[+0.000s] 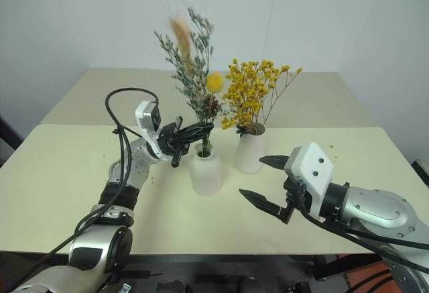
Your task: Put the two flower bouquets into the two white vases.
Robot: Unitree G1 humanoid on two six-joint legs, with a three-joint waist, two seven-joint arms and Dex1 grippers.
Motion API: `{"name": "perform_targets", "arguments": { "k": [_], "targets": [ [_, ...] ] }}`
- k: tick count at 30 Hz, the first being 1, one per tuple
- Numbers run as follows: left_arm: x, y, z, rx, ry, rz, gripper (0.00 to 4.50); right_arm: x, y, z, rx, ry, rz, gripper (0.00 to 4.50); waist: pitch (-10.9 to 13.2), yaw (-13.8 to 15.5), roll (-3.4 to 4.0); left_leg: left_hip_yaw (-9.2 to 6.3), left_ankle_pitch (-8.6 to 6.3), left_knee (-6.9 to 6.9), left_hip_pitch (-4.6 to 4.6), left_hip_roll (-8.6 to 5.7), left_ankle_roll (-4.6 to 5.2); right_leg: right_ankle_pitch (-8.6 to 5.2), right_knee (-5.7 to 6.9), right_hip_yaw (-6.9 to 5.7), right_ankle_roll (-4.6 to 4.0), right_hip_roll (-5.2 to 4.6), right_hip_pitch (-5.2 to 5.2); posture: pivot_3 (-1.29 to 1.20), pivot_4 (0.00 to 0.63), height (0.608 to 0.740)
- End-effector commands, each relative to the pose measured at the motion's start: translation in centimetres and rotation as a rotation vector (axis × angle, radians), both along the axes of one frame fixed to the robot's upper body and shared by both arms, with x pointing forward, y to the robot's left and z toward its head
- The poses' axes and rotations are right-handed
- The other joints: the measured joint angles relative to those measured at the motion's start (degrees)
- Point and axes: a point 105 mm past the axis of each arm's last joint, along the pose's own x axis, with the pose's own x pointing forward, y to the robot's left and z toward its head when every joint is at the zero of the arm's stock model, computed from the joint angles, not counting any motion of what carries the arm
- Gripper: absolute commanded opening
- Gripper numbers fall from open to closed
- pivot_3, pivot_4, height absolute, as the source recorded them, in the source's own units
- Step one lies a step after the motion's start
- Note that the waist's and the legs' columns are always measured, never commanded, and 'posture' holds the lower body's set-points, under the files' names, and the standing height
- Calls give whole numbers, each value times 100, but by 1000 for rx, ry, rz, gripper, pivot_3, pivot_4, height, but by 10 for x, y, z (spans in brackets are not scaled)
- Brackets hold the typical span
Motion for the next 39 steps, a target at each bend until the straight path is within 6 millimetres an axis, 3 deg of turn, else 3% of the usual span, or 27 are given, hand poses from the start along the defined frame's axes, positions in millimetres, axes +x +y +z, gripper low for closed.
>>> {"name": "perform_targets", "arguments": {
  "k": [1, 4, 15, 23, 27, 34, 39],
  "targets": [
    [-4, -2, 3, 11, -55, -4, 267, -2, 1, 5, -10, -30, 10, 4500, 0, 0, 0, 0, 0, 0, 0, 0, 0, 0, 0, 0, 0, 0, 0, 0, 150, 740],
    [-5, 0, 5, -6, -52, -13, 973, -1, 2, 5, -13, -30, 11, 4500, 0, -2, 0, 0, 0, 0, 0, 0, 0, 0, 0, 0, 0, 0, 0, 0, 150, 740],
    [-17, 20, 11, 17, -97, -2, 4369, 0, 2, 3, -19, -28, 13, 4500, 0, -20, 0, 0, 0, 0, 3, 2, 0, 0, 2, 1, 0, 1, 0, 0, 150, 740],
    [-44, 39, 10, 114, -137, -42, 4470, 3, 1, 3, -8, -29, 17, 4500, 0, -9, 1, 0, 0, 0, 4, 4, 0, 0, 3, 1, 0, 1, 0, 0, 150, 740],
    [-31, 35, 5, 210, -181, 81, 4470, 8, 2, 3, -2, -35, 17, 4500, -1, 21, 2, 1, 0, 1, 6, 3, 0, 0, 3, 0, 0, 0, 2, 0, 150, 740],
    [-11, 24, 11, 224, -194, 204, 4470, 11, 4, 2, 2, -39, 18, 4500, -1, 15, 2, 1, 0, 1, 3, 3, 0, 0, 1, 0, 0, 0, 1, 0, 150, 740],
    [-15, 33, 15, 211, -193, 184, 4470, 8, 3, 1, -5, -35, 7, 4500, -1, -27, 2, 2, -1, -1, 4, 5, 1, 0, 2, 2, 0, 2, -1, 0, 150, 740]
  ]
}}
